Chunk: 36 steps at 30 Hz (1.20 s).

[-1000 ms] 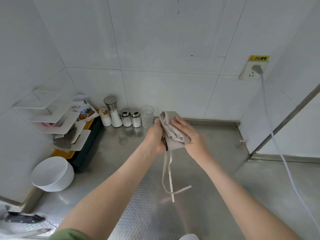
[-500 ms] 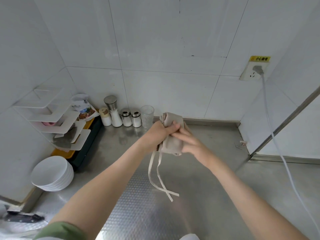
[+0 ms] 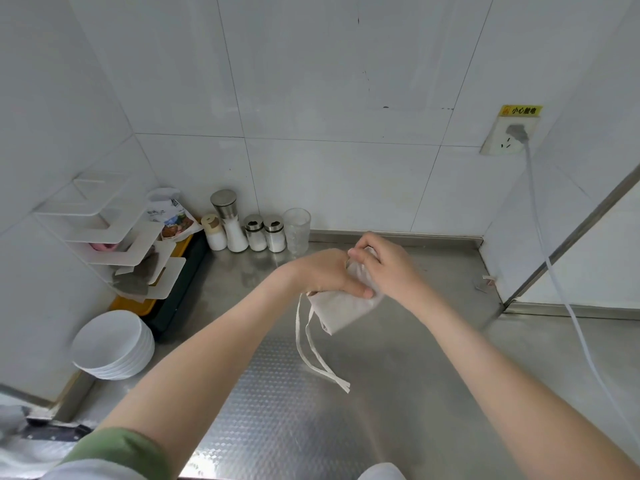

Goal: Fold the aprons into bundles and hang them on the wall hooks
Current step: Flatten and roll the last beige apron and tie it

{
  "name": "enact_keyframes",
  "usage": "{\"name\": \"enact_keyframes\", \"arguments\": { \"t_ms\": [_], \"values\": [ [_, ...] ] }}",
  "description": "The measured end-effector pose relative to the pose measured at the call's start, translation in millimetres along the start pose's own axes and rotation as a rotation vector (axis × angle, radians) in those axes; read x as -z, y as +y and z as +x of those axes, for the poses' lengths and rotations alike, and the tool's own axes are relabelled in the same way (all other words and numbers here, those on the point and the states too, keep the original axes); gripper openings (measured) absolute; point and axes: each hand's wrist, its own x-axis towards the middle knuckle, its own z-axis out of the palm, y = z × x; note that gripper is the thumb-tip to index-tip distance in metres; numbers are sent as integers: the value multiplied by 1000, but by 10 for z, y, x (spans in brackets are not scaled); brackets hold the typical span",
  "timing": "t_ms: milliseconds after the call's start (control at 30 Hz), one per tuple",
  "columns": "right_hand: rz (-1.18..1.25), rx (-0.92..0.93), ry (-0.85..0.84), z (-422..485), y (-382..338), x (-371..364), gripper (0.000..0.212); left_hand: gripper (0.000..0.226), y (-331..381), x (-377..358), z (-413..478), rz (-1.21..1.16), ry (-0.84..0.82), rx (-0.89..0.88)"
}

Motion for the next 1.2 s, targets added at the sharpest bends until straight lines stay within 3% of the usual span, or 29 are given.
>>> {"name": "enact_keyframes", "arguments": {
  "t_ms": [167,233,300,433,500,567,600,667,733,867,1000,1100,1200],
  "values": [
    [-63,-45,239,-26,127,-3,30,24,-61,28,-103,73,73,-59],
    [-88,-78,254,-17,169,14,34,26,-62,-19,-118,47,76,-99],
    [-148,-87,122,7,182,67,35,23,-74,-57,-128,106,56,-106],
    [-432,-32,-422,-12,47,205,23,16,-100,-76,-89,371,40,-95],
    [-565,-61,-513,-46,-12,194,24,15,-83,-94,-68,406,49,-111],
    [-591,-39,-443,-65,-13,172,18,35,-115,-116,-38,370,200,-147],
    [-583,-8,-396,-73,14,161,20,55,-150,-126,-23,390,363,-163],
    [-556,71,-336,-75,67,156,18,88,-222,-140,-1,531,729,-138],
    [-581,153,-313,-69,104,150,15,100,-229,-150,-26,687,897,-107],
    [-747,302,-300,-72,146,119,27,87,-229,-124,-32,587,546,86],
    [-767,342,-298,-107,156,99,32,54,-221,-125,-49,511,449,-50],
    [-700,230,-281,-108,135,90,38,45,-211,-108,-32,545,431,-127],
    [-482,11,-374,-98,189,114,63,34,-247,-108,-10,463,373,-235]
  ]
}}
